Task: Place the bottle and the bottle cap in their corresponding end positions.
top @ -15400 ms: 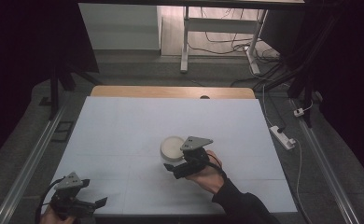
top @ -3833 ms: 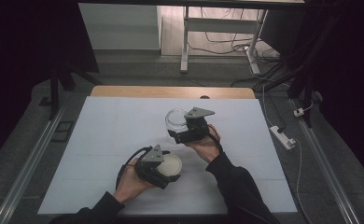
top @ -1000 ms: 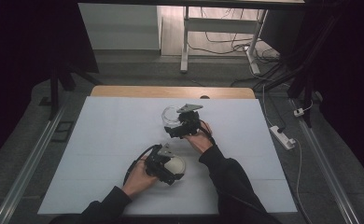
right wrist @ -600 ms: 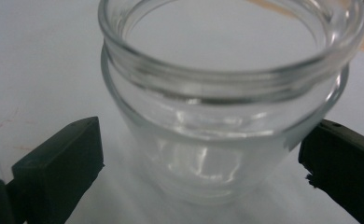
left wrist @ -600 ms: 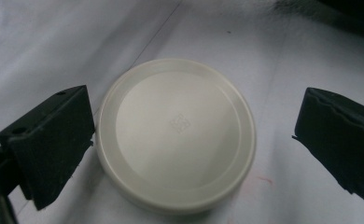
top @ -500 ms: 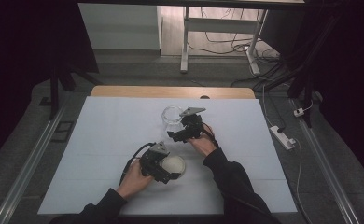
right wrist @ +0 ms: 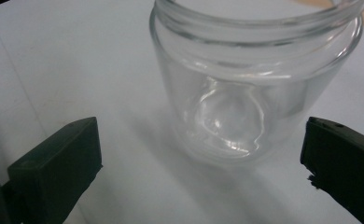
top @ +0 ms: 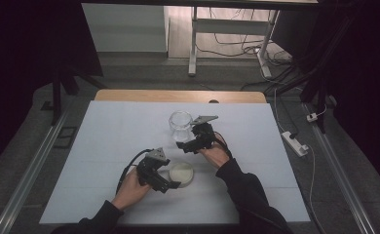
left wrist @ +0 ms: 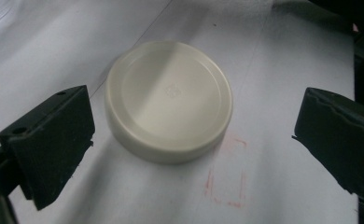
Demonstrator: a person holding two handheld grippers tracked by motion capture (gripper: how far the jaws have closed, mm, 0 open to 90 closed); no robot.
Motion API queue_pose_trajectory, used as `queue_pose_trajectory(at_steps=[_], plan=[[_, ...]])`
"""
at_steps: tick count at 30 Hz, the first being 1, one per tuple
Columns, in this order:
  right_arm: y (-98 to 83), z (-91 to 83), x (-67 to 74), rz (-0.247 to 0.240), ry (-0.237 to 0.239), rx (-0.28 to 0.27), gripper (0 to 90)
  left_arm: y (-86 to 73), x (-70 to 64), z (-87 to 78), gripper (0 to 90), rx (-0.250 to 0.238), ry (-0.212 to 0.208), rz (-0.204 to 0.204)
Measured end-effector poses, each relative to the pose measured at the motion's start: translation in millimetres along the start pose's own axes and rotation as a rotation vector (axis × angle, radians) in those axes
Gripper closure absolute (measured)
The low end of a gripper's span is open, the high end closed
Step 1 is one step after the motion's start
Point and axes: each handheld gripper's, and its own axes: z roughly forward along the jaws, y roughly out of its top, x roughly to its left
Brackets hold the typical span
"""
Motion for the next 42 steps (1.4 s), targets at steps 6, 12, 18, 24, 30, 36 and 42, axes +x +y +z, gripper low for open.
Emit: queue_pose_trajectory(at_steps=[6,12,18,24,30,36,42], plan=[[-3.3,-10.7,6.8,-0.002,0.015,-0.006,0.0,-6.2,0.7,-10.7,0.0,-0.014,-0.010,-0.016],[-7.2,-22.0,15.2,-0.011,0.027,-0.004,0.0,-14.1,2.1,-22.2,0.0,-0.021,-0.008,-0.030],[-14.1,-33.0,22.6,-0.024,0.019,0.013,0.0,-23.2,1.9,-33.7,0.0,-0.025,-0.005,-0.046],[-24.6,-43.9,26.9,-0.018,0.017,0.015,0.0,-34.5,1.8,-44.6,0.0,-0.024,0.010,-0.065],[-32.8,-56.9,33.3,-0.024,0.009,0.006,0.0,-47.9,3.2,-56.8,0.0,-0.014,0.043,-0.083],[-42.6,-72.5,38.8,-0.024,0.000,-0.003,0.0,-61.7,4.1,-71.0,0.0,-0.037,0.062,-0.125],[-55.5,-89.0,40.3,-0.013,-0.016,-0.007,0.0,-75.2,4.1,-81.9,0.0,-0.049,0.081,-0.157]])
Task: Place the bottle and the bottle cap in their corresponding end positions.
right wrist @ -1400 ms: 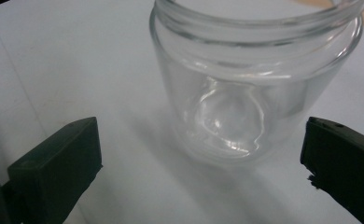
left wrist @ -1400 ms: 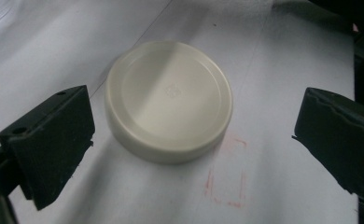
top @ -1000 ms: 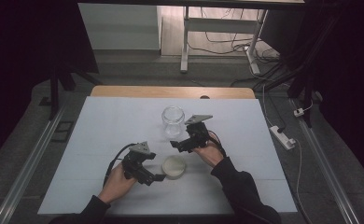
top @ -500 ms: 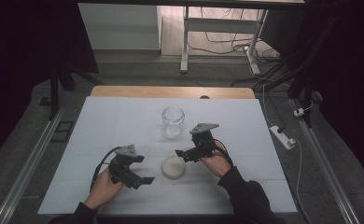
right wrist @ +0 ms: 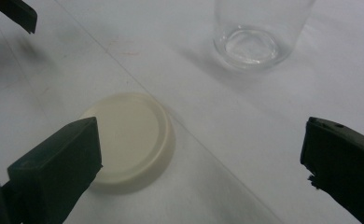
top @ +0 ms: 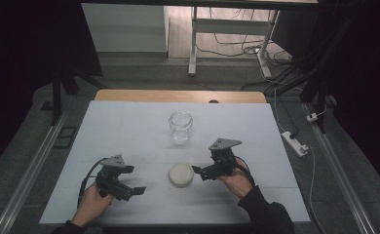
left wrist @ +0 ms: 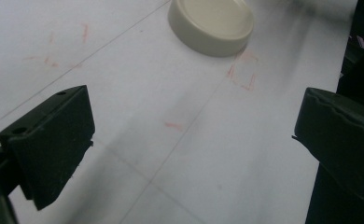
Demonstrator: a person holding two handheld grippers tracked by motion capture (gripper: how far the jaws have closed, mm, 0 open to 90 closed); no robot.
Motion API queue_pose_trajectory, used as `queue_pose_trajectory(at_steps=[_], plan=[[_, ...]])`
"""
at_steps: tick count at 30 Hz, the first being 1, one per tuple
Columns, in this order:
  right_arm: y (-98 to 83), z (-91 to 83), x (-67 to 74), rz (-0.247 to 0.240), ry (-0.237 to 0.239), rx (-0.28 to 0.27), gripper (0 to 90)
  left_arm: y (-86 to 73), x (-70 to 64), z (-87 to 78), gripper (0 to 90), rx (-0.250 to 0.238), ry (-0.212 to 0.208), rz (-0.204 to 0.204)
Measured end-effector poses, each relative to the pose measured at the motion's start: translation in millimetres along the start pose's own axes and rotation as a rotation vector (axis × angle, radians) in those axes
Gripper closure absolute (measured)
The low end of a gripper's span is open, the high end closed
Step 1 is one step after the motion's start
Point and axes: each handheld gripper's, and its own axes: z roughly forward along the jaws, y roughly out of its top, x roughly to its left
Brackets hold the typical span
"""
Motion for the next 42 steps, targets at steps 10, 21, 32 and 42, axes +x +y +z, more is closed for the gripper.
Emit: queue_pose_trajectory(at_steps=[10,21,32,42], plan=[[-26.7,-24.1,-1.2,0.013,-0.029,0.012,0.0,-17.1,-1.1,-15.6,0.0,-0.015,0.040,-0.036],[-50.3,-46.6,-1.4,0.032,-0.073,0.033,0.0,-36.6,-3.8,-32.8,0.0,-0.031,0.086,-0.069],[-75.8,-77.6,-4.9,0.085,-0.134,0.049,0.0,-60.1,-4.3,-52.9,0.0,-0.062,0.130,-0.121],[-99.2,-110.4,-6.7,0.151,-0.197,0.045,0.0,-79.1,-7.5,-67.4,0.0,-0.068,0.186,-0.160]])
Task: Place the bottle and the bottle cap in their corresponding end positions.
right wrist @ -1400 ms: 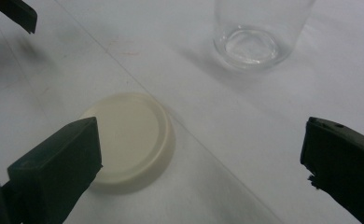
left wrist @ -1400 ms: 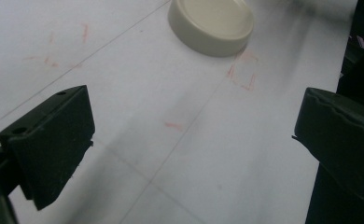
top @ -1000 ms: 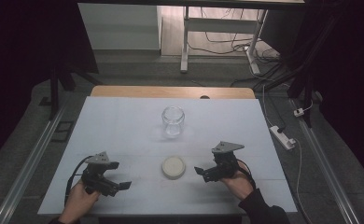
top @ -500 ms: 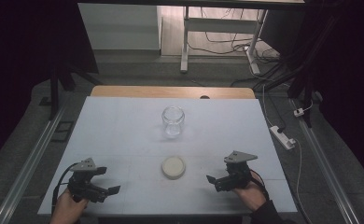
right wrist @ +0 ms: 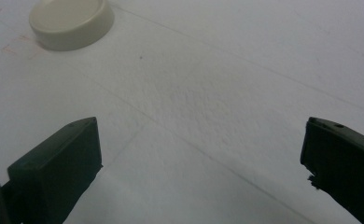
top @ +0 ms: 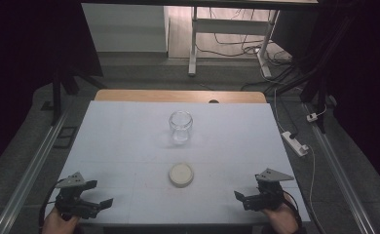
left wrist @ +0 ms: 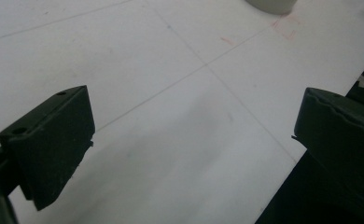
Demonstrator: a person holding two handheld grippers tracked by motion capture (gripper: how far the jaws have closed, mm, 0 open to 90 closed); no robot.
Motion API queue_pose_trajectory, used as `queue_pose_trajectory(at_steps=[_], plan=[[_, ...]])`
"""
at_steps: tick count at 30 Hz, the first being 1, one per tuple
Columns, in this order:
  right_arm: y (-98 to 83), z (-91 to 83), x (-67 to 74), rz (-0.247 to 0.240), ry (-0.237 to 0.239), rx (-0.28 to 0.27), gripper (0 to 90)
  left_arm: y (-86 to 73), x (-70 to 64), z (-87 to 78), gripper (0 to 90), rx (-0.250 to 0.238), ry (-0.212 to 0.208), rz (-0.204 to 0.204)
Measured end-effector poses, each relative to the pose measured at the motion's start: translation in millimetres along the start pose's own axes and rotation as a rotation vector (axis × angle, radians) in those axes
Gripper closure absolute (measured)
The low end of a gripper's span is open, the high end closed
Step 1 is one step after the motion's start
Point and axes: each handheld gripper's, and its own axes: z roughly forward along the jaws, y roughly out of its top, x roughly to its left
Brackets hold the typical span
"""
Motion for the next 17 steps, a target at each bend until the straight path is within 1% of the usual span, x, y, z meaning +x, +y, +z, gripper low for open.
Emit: queue_pose_trajectory(at_steps=[3,6,8,12,17], plan=[[-6.8,-6.4,-2.4,0.019,-0.016,0.008,0.0,-4.4,0.4,-2.7,0.0,0.005,0.016,-0.013],[-12.8,-11.2,-3.5,0.037,-0.031,0.019,0.0,-7.2,-0.1,-6.3,0.0,0.000,0.033,-0.018],[-14.7,-15.9,-3.1,0.046,-0.047,0.007,0.0,-8.9,-0.2,-8.2,0.0,0.004,0.055,-0.018],[-18.7,-22.0,-2.9,0.067,-0.044,0.011,0.0,-11.8,-0.9,-10.8,0.0,0.026,0.100,-0.022],[-20.0,-23.7,-2.9,0.068,-0.035,0.012,0.0,-11.4,-1.0,-9.9,0.0,0.034,0.102,-0.021]])
